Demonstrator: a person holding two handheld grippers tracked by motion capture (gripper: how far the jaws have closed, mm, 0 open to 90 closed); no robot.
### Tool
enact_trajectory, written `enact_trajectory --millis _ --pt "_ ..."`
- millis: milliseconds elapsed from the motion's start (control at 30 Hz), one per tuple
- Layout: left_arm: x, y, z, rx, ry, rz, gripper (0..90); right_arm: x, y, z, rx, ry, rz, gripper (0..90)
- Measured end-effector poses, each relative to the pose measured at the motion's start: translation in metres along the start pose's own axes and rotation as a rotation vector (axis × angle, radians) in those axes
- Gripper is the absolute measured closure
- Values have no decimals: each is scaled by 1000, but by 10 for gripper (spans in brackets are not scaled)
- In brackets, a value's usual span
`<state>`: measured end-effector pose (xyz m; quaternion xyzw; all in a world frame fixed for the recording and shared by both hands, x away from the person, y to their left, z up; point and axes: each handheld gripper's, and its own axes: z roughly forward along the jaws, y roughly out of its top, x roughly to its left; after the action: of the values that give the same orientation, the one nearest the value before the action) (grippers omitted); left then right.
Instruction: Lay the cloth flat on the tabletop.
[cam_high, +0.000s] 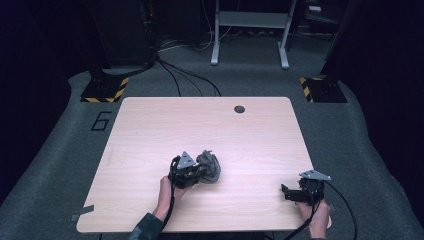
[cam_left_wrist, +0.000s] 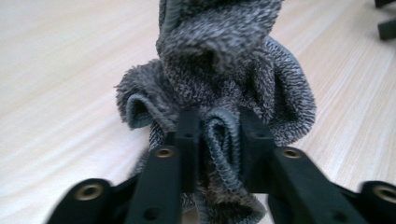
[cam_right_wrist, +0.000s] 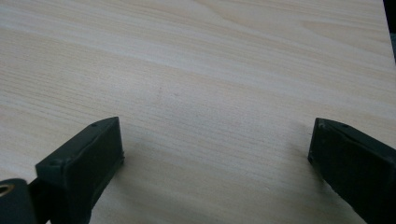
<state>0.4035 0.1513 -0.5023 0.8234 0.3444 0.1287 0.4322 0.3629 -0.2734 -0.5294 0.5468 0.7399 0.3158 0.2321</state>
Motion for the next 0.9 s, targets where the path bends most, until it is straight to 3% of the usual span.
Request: enact_trajectory --millis 33,100,200,300,367,400,433,500,533,567,600,700,733,800,833,900 --pt "0 0 1 7 -8 4 487 0 0 0 -4 0 -6 26" --pt "0 1 -8 -28 -3 -11 367 0 0 0 -3 1 -4 26" --pt "3 1 -20 -45 -1 -16 260 0 0 0 -1 0 -4 26" --pt "9 -3 -40 -71 -14 -36 224 2 2 -1 -3 3 -7 55" --pt "13 -6 -47 -66 -20 -41 221 9 4 -2 -12 61 15 51" --pt "13 -6 -47 -66 -20 -41 220 9 4 -2 -12 61 15 51" --pt "14 -10 -50 -66 -22 -39 221 24 10 -4 -19 100 12 60" --pt "15 -13 -50 -56 -26 -41 223 41 18 -6 -36 162 -8 82" --pt "15 -13 -50 -56 -26 -41 224 41 18 -6 -36 162 -8 82" --pt "15 -16 -47 -44 -27 -37 229 58 29 -5 -46 217 -15 100" --pt "14 -18 -45 -43 -33 -46 231 66 35 -3 -45 249 -32 121" --pt "11 -20 -40 -33 -42 -36 245 94 51 3 -38 295 -79 149" --pt "11 -20 -40 -33 -42 -36 253 94 51 3 -38 295 -79 149" --pt "8 -19 -37 -23 -41 -15 266 111 60 10 -37 321 -114 179" --pt "5 -19 -33 -13 -41 3 290 125 68 17 -28 341 -144 210" --pt "4 -18 -31 -1 -34 21 309 132 71 20 -29 359 -152 240"
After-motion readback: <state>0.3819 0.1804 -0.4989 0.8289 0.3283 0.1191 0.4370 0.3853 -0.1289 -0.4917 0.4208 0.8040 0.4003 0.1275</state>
